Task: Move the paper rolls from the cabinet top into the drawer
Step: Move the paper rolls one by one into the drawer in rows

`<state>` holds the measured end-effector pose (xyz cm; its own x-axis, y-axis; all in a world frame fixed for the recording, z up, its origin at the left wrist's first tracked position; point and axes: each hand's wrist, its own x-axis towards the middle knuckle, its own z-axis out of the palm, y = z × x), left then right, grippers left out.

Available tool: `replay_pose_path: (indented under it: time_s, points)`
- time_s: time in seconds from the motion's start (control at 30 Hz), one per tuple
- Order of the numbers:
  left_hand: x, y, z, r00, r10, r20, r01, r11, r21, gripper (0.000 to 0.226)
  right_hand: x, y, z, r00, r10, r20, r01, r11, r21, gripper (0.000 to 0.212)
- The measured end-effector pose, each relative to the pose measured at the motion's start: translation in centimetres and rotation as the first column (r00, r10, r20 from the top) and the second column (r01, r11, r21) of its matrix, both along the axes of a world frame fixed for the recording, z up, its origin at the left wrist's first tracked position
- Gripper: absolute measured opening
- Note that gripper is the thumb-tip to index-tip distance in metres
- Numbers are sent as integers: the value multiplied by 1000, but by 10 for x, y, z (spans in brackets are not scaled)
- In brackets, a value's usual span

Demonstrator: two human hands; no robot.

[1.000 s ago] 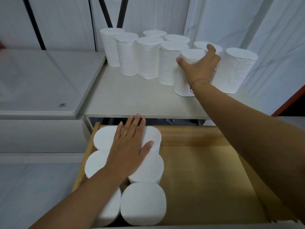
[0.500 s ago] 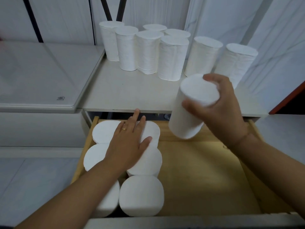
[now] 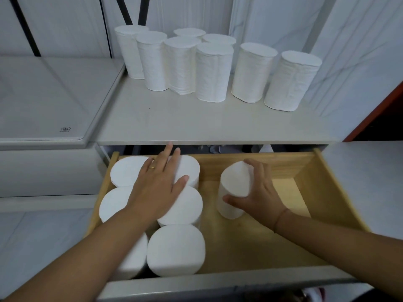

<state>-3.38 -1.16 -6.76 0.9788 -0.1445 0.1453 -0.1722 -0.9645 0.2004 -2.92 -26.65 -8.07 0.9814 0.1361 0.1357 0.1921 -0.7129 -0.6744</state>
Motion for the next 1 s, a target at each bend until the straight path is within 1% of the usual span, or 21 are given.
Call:
replay_pose_path:
  time_s: [0.07,0.13,0.2,0.23,0.27,0.3,0.33,0.37,0.4,0.43,0.47,0.53,0.57,0.6,0.77,0.9,1.0]
  points:
    - [0,0,0,1000,-3,1,3,1000,-3,66,-1,-3,0,997,9,-73,-12,999,-45,114]
    - [0,0,0,1000,-6,0,6,1000,-2,66,1,-7,8,977,11,-211,-22,998,-51,119]
    - [0,0,0,1000,-11,-3,11,1000,1,65,9,-15,20,929,22,-368,-21,1000,8,110]
    - [0,0,0,1000,-12,-5,12,1000,1,65,14,-20,26,893,31,-448,-11,999,49,100]
    - [0,1,0,1000,-14,-9,14,1000,1,65,18,-26,31,841,41,-540,14,995,97,88]
    - [0,1,0,1000,-23,-14,23,1000,6,65,21,-30,35,764,54,-644,67,984,162,77]
    - [0,0,0,999,-39,-15,40,999,20,65,22,-33,37,665,81,-742,152,959,241,72]
    - [0,0,0,998,-63,-12,64,997,40,64,23,-34,38,563,127,-816,255,913,318,73]
    - [0,0,0,996,-91,-7,91,994,55,63,23,-33,38,478,188,-858,362,848,387,75]
    - [-1,0,0,993,-117,-6,117,991,63,61,22,-31,36,430,239,-871,454,776,437,77]
    - [-1,0,0,990,-139,-8,139,988,62,60,21,-27,34,413,266,-871,528,709,467,77]
    - [-2,0,0,986,-166,-20,166,985,53,59,20,-17,29,425,272,-863,639,586,499,77]
    - [-2,1,0,985,-171,-25,172,984,49,60,21,-12,27,438,261,-860,668,546,506,76]
    - [-2,1,0,984,-174,-29,175,983,47,60,21,-7,26,451,247,-858,679,529,509,74]
    - [-2,1,-1,983,-177,-40,180,980,82,63,26,16,28,511,211,-833,652,536,536,59]
    - [-2,1,-1,983,-180,-24,181,981,73,63,26,33,26,496,196,-846,680,517,519,59]
    - [-3,0,-2,983,-183,-23,184,981,69,62,26,36,25,498,200,-844,640,572,513,55]
